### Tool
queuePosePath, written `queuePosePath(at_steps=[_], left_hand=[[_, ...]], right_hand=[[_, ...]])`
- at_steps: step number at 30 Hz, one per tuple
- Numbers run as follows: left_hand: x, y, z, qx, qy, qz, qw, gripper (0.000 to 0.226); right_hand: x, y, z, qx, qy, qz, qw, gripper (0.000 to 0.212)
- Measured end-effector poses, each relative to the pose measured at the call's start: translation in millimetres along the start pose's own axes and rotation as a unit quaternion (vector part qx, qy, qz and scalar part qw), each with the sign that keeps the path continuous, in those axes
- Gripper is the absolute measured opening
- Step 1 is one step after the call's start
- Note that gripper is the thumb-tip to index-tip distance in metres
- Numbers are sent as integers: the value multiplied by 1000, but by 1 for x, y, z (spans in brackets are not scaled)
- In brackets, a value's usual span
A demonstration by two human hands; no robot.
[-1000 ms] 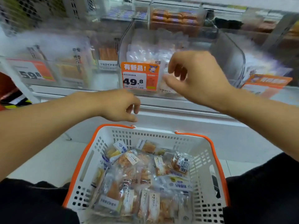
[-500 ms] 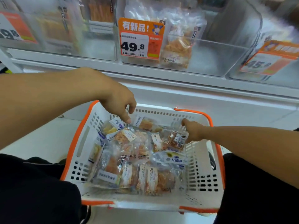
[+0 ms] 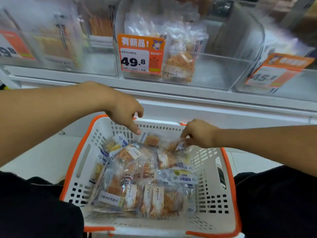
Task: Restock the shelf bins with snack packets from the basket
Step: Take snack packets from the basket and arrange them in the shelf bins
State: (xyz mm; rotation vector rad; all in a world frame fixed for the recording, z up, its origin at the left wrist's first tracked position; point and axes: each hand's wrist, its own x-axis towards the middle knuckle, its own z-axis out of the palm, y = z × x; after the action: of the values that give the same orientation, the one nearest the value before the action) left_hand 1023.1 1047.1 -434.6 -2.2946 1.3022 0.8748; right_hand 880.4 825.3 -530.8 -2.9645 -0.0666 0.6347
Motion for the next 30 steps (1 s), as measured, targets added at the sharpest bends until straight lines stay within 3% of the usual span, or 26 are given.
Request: queuePosePath(at_steps=[2,4,6,8,10,13,14,16,17,21,26,28,30], left_hand=[[0,1,-7,-242,3,-17,970,106],[-5,4,-17,-502,-23,-9,864,110],[-13,5,-26,-604,-54,53,794,88],[-21,9,-32,-666,-41,132,733,50],[-25,10,-34,-682,33,154,714,37],[-27,5,-35,-629,153,151,747,31],[-28,3,-36,-601,180,150,764,35],[-29,0,-38,-557,208,146,791,40],[-29,-1,-40,-542,215,148,799,41],[-33,5,-51,-463,281,150,827,39],[-32,14,-61,-571,411,142,696,31],[-31,21,-59,-587,440,143,665,28],[-31,28,-61,-596,471,149,633,32]], right_hand=[[-22,-13,-45,-70,161,-113,978,18],[-43,-20,-80,-163,340,-232,897,24],[-56,-21,-104,-189,439,-286,830,26],[-52,-19,-124,-182,479,-287,810,23],[-43,-16,-141,-126,457,-270,838,20],[-42,-6,-159,124,330,-184,918,53],[-48,-4,-165,249,275,-149,916,64],[-56,-1,-175,451,205,-105,862,67],[-58,-1,-178,475,199,-99,851,64],[-51,-10,-181,346,222,-140,901,71],[-39,-17,-180,349,216,-137,902,27],[-34,-19,-177,379,194,-125,896,21],[-31,-20,-180,372,225,-117,893,23]])
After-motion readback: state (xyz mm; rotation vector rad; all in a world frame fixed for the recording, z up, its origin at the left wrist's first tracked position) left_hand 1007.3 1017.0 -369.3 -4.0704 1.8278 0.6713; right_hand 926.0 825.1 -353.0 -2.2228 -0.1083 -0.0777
